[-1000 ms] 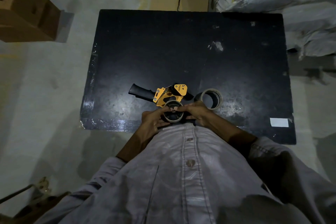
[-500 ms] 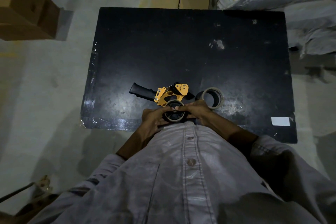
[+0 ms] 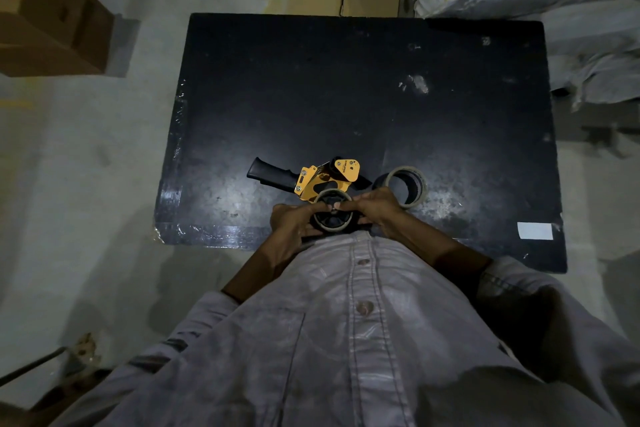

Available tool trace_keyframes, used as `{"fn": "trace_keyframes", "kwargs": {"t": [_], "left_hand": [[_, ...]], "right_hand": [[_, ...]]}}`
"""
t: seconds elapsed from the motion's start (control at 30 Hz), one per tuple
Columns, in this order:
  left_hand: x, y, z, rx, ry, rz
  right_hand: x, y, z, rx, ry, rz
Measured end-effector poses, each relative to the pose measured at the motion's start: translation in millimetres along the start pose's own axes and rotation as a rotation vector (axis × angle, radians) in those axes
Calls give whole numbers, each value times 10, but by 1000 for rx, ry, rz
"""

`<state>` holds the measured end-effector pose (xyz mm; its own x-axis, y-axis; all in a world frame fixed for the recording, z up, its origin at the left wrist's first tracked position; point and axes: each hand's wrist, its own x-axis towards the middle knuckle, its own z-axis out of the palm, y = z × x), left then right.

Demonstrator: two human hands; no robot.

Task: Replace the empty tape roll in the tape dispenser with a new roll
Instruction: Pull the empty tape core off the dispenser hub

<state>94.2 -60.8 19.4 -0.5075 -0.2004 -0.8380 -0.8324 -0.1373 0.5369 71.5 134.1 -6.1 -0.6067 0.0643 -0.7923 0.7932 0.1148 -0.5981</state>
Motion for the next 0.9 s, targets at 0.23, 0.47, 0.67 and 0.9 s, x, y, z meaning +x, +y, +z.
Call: {"fn": "trace_keyframes", "kwargs": {"t": [0.23, 0.47, 0.67, 0.9], "left_hand": [[8, -22, 14, 9, 50, 39], [44, -34, 41, 22, 71, 49], [67, -72, -30, -40, -158, -27], [111, -153, -147, -85, -216, 23]], "right_hand": [[102, 37, 40, -70, 26, 23], [89, 9, 48, -154, 53, -28], [5, -49, -80, -62, -2, -79], [-3, -100, -87, -227, 48, -130]]}}
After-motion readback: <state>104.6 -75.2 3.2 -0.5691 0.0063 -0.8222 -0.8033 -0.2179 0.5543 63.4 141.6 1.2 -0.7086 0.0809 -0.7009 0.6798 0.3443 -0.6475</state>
